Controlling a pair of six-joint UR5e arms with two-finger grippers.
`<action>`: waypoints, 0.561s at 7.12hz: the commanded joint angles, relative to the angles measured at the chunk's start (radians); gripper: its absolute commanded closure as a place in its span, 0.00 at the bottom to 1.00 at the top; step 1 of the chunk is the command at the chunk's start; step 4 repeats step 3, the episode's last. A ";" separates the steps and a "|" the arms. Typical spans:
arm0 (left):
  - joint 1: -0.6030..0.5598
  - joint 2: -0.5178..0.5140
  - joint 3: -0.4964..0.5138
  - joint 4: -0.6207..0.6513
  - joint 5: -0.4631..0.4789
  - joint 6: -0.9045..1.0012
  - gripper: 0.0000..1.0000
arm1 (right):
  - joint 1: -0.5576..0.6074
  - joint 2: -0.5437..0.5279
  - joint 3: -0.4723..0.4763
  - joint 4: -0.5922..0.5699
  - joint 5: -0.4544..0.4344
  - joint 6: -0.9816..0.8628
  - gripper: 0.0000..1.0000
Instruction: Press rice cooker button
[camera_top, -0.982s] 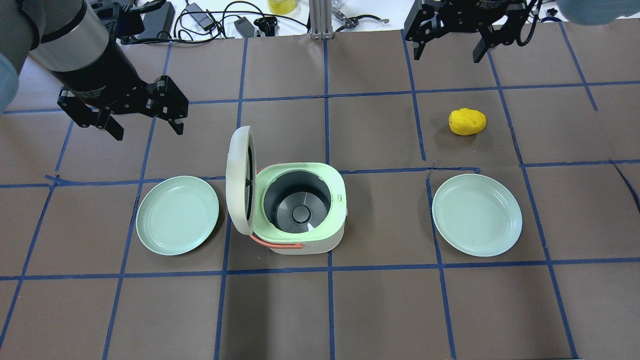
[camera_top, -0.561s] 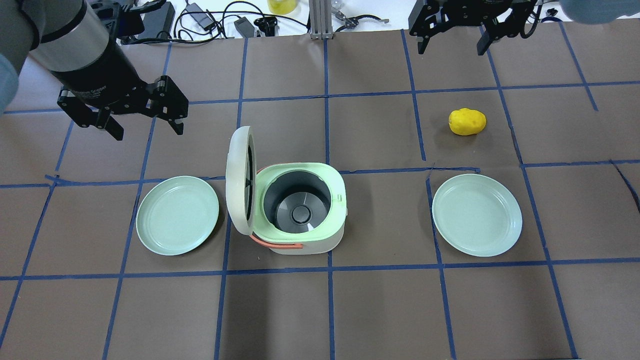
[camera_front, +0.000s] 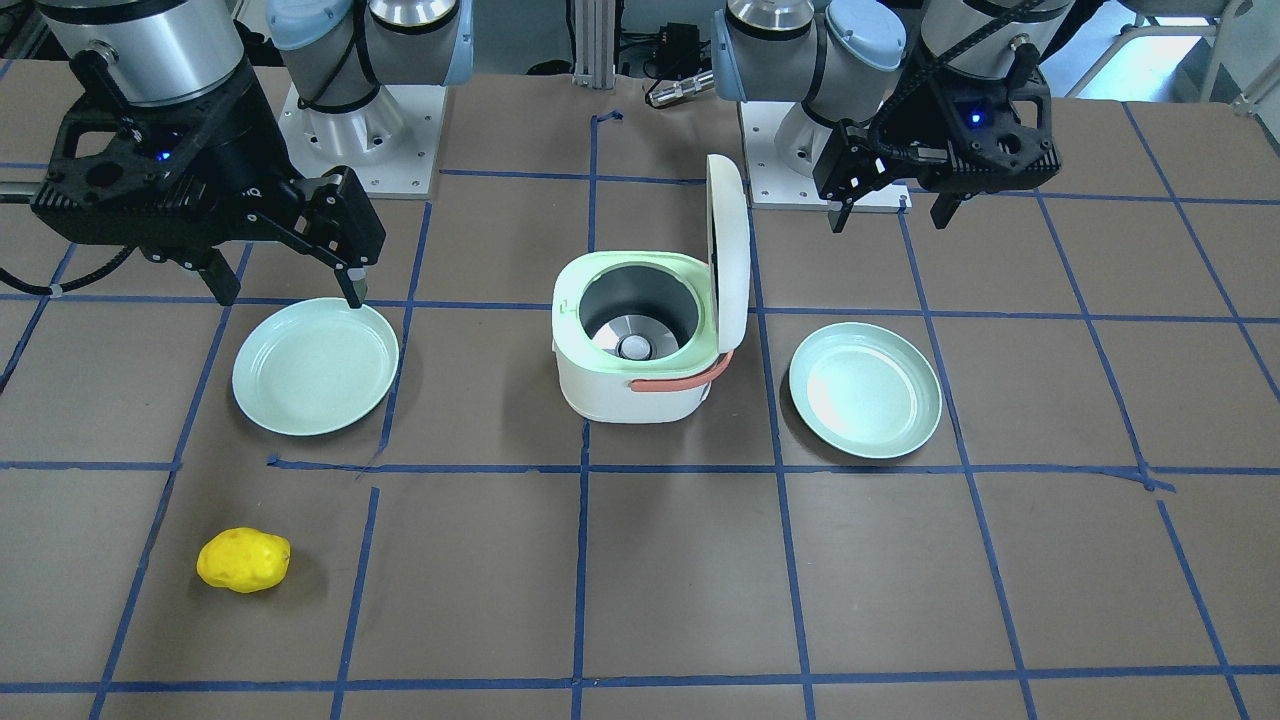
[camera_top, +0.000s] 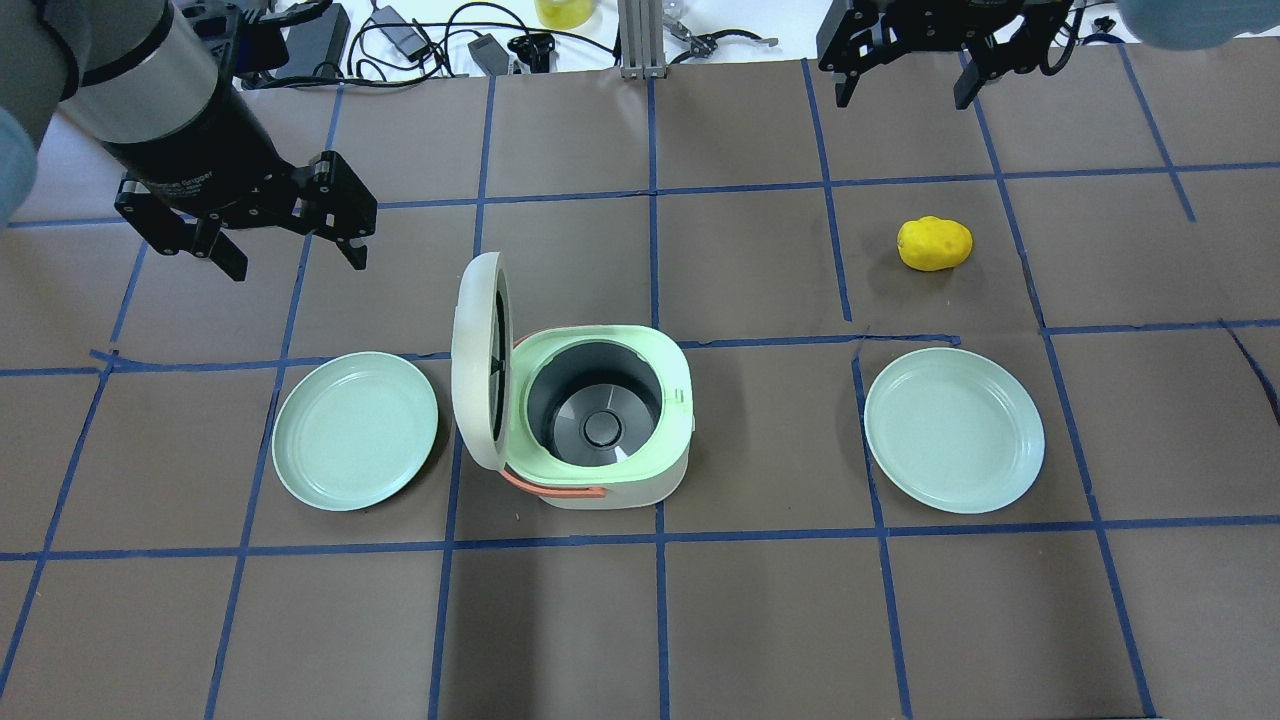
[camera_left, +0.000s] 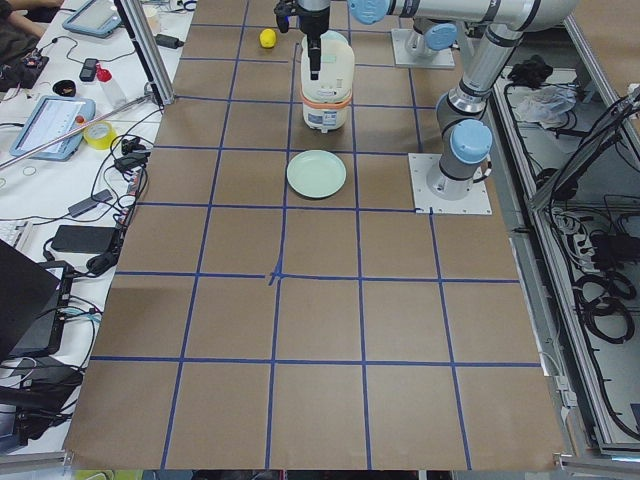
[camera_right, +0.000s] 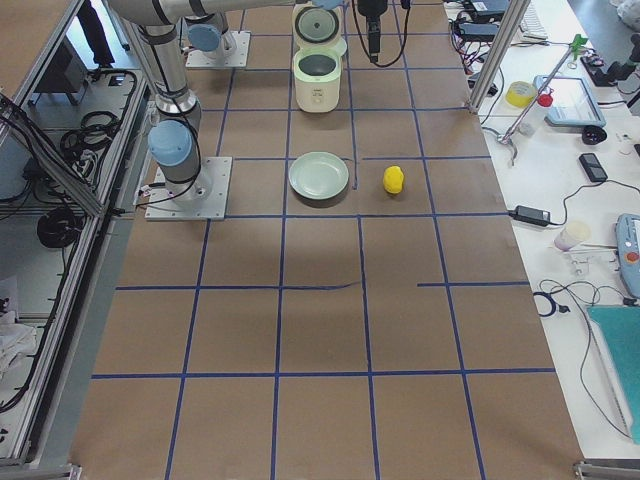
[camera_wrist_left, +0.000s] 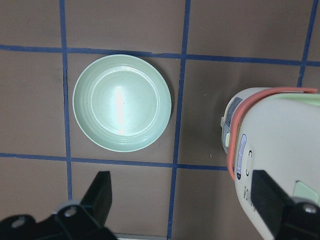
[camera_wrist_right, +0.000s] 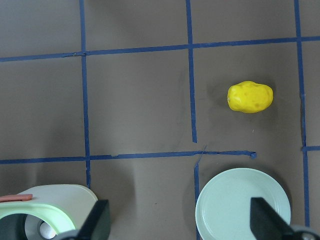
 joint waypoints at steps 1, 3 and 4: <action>0.000 0.000 0.000 0.000 0.000 0.001 0.00 | 0.000 -0.015 0.001 0.012 -0.027 -0.013 0.00; 0.000 0.000 0.000 0.000 0.000 0.000 0.00 | 0.000 -0.017 0.004 0.012 -0.026 -0.011 0.00; 0.000 0.000 0.000 0.000 0.000 0.000 0.00 | 0.000 -0.017 0.004 0.012 -0.026 -0.011 0.00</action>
